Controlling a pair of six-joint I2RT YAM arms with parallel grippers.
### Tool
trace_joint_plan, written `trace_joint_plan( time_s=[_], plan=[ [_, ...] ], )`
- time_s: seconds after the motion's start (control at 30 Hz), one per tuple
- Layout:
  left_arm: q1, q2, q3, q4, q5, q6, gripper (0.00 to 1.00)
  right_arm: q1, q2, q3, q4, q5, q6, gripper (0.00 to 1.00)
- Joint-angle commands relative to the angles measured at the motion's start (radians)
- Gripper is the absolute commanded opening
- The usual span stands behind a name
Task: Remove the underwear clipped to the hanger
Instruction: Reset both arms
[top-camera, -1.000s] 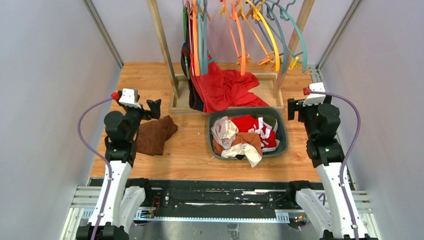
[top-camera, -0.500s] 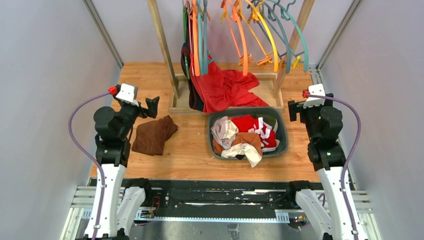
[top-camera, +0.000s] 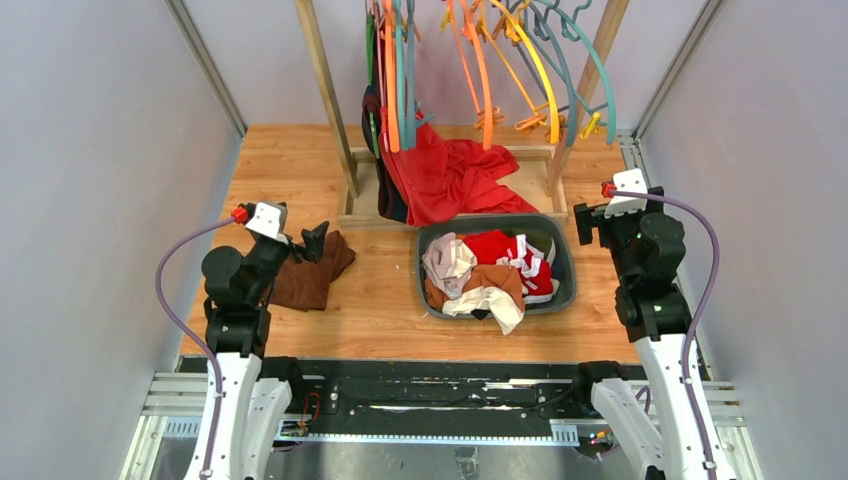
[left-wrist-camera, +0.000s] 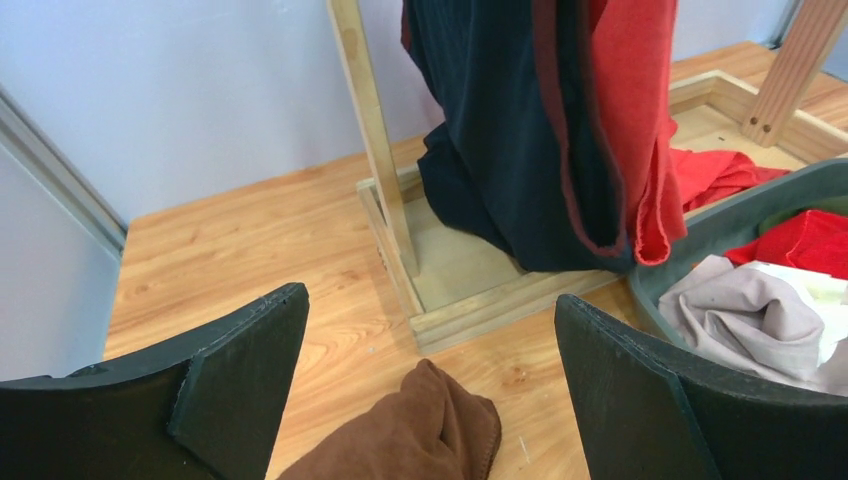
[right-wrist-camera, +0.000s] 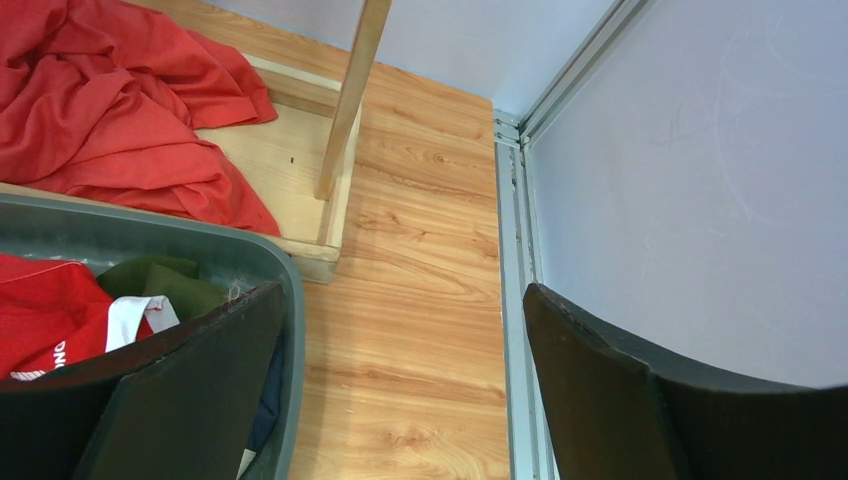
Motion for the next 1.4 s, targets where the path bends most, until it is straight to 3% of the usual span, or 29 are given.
trace_joint_plan(
  time_s=[0.0,1.37],
  plan=[
    [0.007,-0.019,0.028,0.049,0.041,-0.020,0.98,-0.014,-0.017,0.000,-0.013,-0.010,-0.025,0.91],
    [0.006,-0.088,0.040,0.017,-0.047,0.038,0.98,-0.022,-0.060,0.009,-0.021,0.028,-0.036,0.83]
  ],
)
